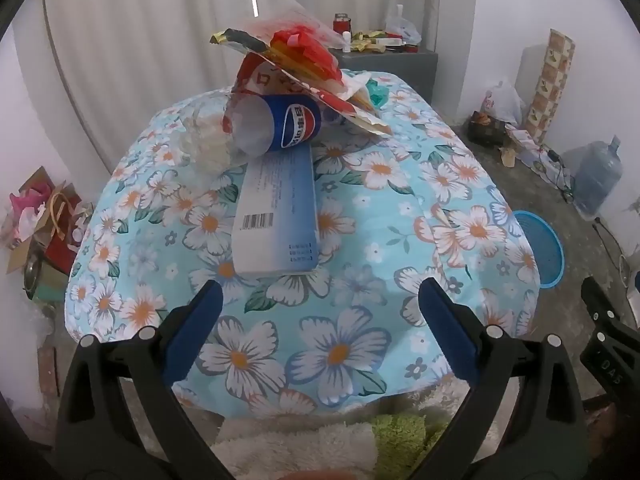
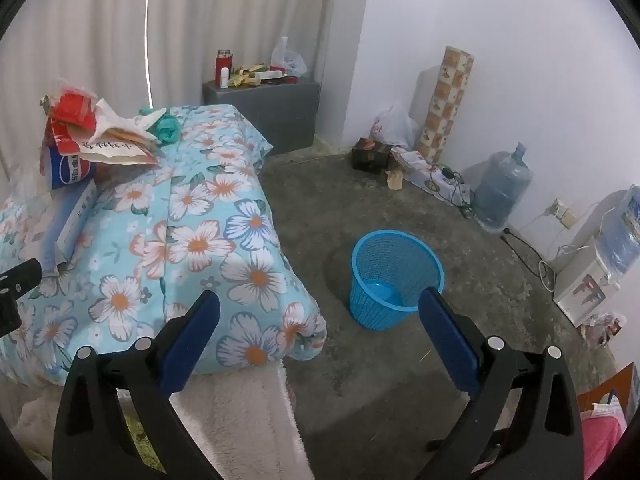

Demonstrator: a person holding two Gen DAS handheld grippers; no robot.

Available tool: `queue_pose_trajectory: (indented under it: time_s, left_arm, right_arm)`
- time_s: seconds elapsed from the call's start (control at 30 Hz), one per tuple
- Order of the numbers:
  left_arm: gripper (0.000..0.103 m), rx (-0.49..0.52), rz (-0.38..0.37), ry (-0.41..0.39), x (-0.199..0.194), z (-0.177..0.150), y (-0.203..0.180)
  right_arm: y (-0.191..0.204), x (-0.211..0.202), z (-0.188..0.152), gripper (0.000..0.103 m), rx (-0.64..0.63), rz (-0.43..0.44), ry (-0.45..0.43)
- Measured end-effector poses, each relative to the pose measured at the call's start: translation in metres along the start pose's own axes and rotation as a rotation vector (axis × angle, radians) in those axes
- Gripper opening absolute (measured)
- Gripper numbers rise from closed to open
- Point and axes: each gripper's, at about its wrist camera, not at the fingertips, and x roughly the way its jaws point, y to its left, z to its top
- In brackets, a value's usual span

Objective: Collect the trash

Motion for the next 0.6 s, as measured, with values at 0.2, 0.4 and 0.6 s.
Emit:
queue_pose_trajectory:
  time_s: [0.2, 0.4, 0.6]
  left_arm:
    - [0.094, 0.004, 0.001, 0.0, -0.0003, 0.0006, 0.001]
    - [0.094, 0.003, 0.005, 0.005, -0.0007, 0.0011, 0.0015]
    - [0.094, 0.011, 0.008, 0.001, 0.0003, -0.0005, -0.0022]
  right_arm:
    - [0.0001, -0.0015, 0.0002, 0.097, -0.002, 0.001, -0.001]
    - [0.0004, -0.001, -0.0002, 0.097, -0.001, 0.0, 0.003]
    - [-0.0007, -0.0033, 0.0003, 0.097, -0.001, 0.0, 0.001]
